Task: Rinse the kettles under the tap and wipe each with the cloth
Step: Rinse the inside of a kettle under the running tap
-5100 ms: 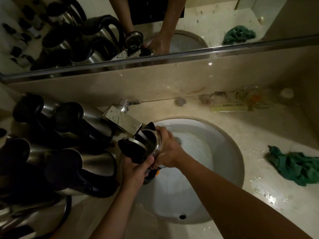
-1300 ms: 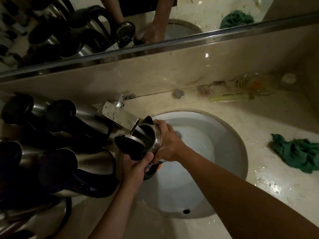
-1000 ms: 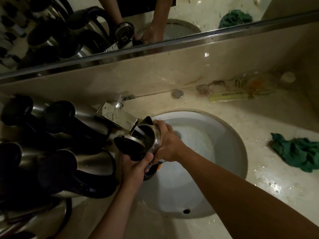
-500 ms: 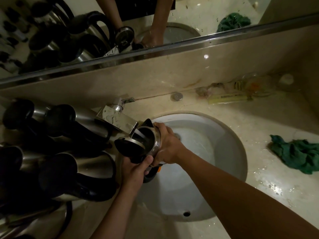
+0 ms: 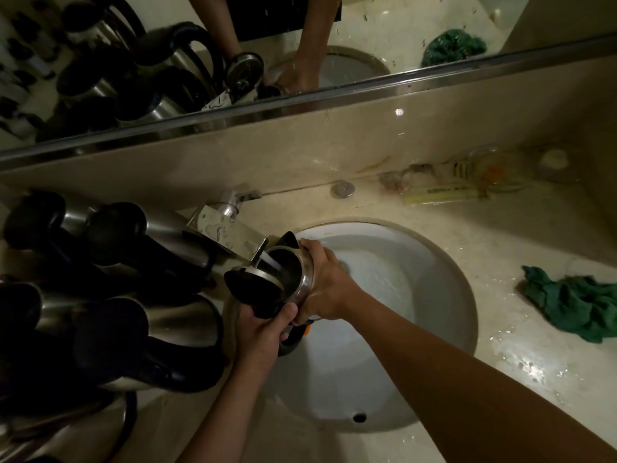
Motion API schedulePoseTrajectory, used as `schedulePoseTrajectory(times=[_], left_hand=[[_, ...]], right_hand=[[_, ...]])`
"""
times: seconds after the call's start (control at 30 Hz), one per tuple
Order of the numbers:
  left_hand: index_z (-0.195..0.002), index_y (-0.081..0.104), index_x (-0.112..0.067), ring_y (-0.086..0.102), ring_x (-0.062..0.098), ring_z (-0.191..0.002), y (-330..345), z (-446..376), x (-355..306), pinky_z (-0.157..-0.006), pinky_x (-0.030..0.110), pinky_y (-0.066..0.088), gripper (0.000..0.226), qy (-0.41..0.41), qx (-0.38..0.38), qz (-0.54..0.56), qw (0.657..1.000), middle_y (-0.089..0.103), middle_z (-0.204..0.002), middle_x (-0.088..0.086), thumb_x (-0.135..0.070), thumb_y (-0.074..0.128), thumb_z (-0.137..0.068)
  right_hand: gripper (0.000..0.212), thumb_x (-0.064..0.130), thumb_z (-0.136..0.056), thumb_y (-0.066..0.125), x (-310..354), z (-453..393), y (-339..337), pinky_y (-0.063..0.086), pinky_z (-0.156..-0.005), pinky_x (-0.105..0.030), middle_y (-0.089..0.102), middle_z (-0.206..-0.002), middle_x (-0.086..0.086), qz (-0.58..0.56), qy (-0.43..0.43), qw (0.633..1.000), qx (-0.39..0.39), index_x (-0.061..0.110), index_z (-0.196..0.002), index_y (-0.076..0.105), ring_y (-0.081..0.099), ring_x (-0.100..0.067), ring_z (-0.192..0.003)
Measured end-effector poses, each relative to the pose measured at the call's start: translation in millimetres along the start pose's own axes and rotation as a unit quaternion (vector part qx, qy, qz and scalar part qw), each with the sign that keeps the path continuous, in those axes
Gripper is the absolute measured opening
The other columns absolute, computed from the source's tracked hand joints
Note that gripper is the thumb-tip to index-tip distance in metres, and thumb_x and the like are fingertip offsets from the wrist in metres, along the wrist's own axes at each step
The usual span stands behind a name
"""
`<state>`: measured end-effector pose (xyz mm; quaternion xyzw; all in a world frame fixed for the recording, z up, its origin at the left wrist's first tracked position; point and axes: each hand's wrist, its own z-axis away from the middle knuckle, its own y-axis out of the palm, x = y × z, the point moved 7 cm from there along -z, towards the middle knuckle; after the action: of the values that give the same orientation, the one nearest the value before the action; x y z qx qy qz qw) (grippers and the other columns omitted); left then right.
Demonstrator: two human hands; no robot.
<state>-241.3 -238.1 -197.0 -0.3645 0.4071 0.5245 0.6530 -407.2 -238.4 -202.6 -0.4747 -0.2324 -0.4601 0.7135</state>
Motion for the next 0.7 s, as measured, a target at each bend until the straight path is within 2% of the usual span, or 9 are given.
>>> schedulePoseTrajectory(times=[0.1,0.27,0.47,0.57,0.63,0.7], left_hand=[[-0.111,0.062,-0.025,0.060,0.023,-0.071,1.4,0.9,-0.8,-0.057,0.031,0.045,0.039,0.002,-0.001,0.003,1.000,0.075,-0.083,-0.006,0.003,0.074,-0.085],[-0.110,0.060,-0.026,0.061,0.001,-0.058,0.8,-0.3,1.8,-0.056,0.029,0.046,0.039,-0.001,-0.001,-0.020,1.000,0.074,-0.079,-0.014,0.003,0.073,-0.086],[-0.112,0.060,-0.027,0.062,0.012,-0.063,0.9,-2.5,6.9,-0.055,0.030,0.046,0.043,-0.009,-0.002,-0.010,1.000,0.075,-0.082,-0.010,0.000,0.078,-0.083],[-0.115,0.062,-0.024,0.059,0.024,-0.067,0.1,-0.1,4.5,-0.052,0.029,0.043,0.047,-0.005,-0.009,0.011,1.000,0.076,-0.086,-0.002,-0.013,0.081,-0.074],[-0.120,0.061,-0.022,0.060,0.022,-0.069,-0.2,-0.5,4.5,-0.053,0.029,0.043,0.051,0.001,-0.007,0.015,1.000,0.076,-0.089,0.000,-0.016,0.080,-0.073],[-0.117,0.061,-0.024,0.061,0.016,-0.065,1.7,-0.5,6.1,-0.054,0.029,0.044,0.047,0.000,0.002,0.007,1.000,0.075,-0.085,-0.004,-0.008,0.082,-0.078]], right_hand=[[0.141,0.030,-0.046,0.102,-0.9,-0.6,0.7,0.045,-0.116,-0.047,0.028,-0.159,-0.004,0.002,-0.001,1.000,-0.002,0.033,-0.157,0.015,0.035,-0.031,-0.147],[0.140,0.027,-0.047,0.102,-2.5,-0.8,1.4,0.045,-0.115,-0.044,0.028,-0.158,-0.005,-0.005,-0.002,1.000,-0.003,0.032,-0.158,0.016,0.036,-0.031,-0.145],[0.140,0.028,-0.047,0.102,-3.1,-1.3,0.4,0.044,-0.116,-0.045,0.029,-0.159,-0.005,-0.002,-0.008,1.000,-0.004,0.030,-0.158,0.016,0.035,-0.031,-0.146],[0.141,0.029,-0.046,0.102,-4.9,-1.7,1.5,0.046,-0.115,-0.045,0.028,-0.159,-0.004,-0.007,-0.009,1.000,-0.003,0.031,-0.158,0.016,0.035,-0.031,-0.146],[0.141,0.028,-0.046,0.102,-4.5,-2.7,1.6,0.046,-0.115,-0.044,0.028,-0.159,-0.003,-0.009,-0.010,1.000,-0.004,0.032,-0.158,0.016,0.034,-0.031,-0.147],[0.141,0.027,-0.046,0.102,-5.1,-3.2,2.1,0.045,-0.115,-0.045,0.028,-0.159,-0.003,-0.008,-0.009,1.000,-0.001,0.032,-0.158,0.016,0.034,-0.031,-0.147]])
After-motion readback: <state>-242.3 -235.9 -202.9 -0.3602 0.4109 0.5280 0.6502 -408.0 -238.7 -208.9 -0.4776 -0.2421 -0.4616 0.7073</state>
